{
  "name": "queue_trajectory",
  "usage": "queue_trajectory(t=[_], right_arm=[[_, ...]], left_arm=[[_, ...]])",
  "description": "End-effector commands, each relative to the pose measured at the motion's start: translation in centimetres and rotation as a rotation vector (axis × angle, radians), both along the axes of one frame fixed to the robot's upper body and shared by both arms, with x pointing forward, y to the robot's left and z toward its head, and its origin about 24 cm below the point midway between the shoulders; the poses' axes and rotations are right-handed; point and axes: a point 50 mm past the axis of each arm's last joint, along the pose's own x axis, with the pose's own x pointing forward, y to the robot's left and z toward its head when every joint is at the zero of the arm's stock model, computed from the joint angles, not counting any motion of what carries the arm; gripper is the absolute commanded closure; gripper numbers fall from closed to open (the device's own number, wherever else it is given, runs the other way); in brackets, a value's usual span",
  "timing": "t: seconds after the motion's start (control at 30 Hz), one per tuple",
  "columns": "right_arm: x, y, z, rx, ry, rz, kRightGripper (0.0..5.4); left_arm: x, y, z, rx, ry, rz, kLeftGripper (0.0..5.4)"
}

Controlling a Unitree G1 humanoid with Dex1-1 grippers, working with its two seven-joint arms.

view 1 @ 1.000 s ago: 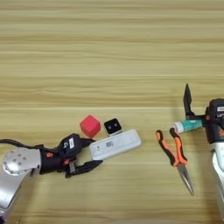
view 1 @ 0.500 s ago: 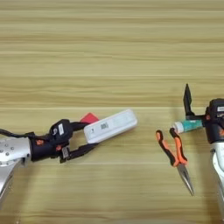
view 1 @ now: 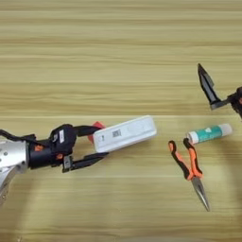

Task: Move the objects on the table

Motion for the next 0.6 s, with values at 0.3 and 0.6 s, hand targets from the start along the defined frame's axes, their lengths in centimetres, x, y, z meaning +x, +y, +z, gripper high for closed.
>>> queue_trajectory(t=[0.3,0.6], right_arm=[[-1.9,2.2,1.0,-0.230,0.299,0.625,0.00],[-2.1,3.1,-0.4,-0.443,0.543,0.925,0.00]], left_arm=[[1.3,-1.7,2.4,0.055,-0.067,-0.174,2.54],[1.5,-3.3,2.9,0.057,-0.077,-0.237,2.54]])
